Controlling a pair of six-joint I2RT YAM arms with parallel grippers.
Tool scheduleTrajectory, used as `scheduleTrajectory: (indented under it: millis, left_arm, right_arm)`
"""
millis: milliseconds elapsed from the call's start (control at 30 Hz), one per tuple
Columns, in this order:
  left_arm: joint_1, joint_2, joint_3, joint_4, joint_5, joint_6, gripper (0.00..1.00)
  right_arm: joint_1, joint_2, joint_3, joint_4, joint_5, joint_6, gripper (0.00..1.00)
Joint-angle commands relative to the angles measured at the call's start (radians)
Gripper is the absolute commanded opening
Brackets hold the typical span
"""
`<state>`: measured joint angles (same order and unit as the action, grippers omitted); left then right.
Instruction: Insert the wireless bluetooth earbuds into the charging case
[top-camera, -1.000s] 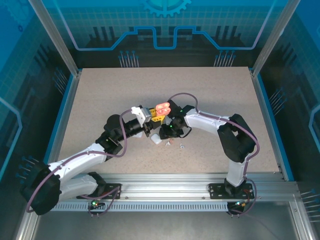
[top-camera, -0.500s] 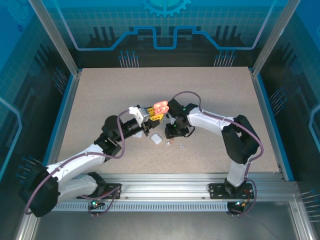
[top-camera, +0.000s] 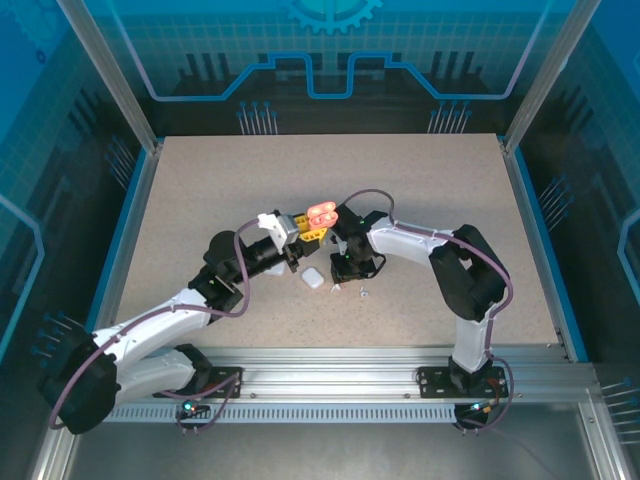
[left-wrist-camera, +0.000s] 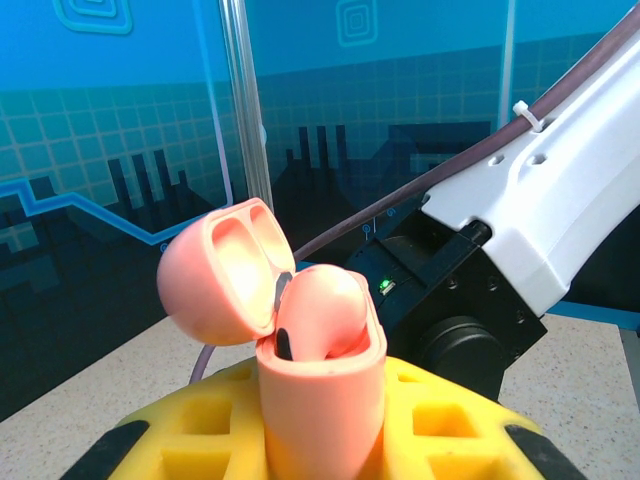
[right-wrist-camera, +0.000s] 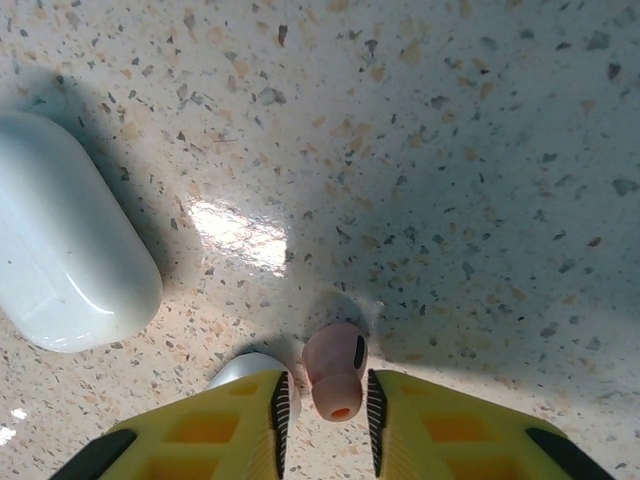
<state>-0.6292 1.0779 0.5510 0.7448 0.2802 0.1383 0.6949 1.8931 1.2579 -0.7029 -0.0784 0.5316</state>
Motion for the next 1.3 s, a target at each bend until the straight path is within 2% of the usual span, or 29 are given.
scheduleTrajectory:
  millis: [0, 233, 467, 867, 1033, 1267]
  left_arm:
    - [0.002, -0.016, 0.005, 0.014, -0.012, 0.017, 0.12]
    - [0.002, -0.025, 0.004, 0.004, -0.012, 0.020, 0.12]
    - [0.002, -0.023, 0.006, 0.001, -0.010, 0.018, 0.12]
    - [0.003, -0.016, 0.007, 0.004, -0.007, 0.014, 0.12]
    - [0.002, -0.007, 0.009, 0.006, -0.004, 0.010, 0.12]
    - [0.002, -0.004, 0.010, 0.004, -0.005, 0.011, 0.12]
  right_arm:
    - [0.009, 0.018, 0.008, -0.020, 0.007, 0.005, 0.27]
    - [0.009, 0.014, 0.009, -0.025, 0.027, 0.006, 0.18]
    - [-0.010, -0.038, -0.005, -0.056, 0.071, -0.006, 0.14]
    - [-0.175, -0.196, -0.100, -0.175, 0.196, -0.079, 0.15]
    - [-0.218, -0.169, -0.100, -0.209, 0.269, -0.106, 0.15]
    - [-0.209, -0.095, -0.055, -0.249, 0.346, -0.129, 0.15]
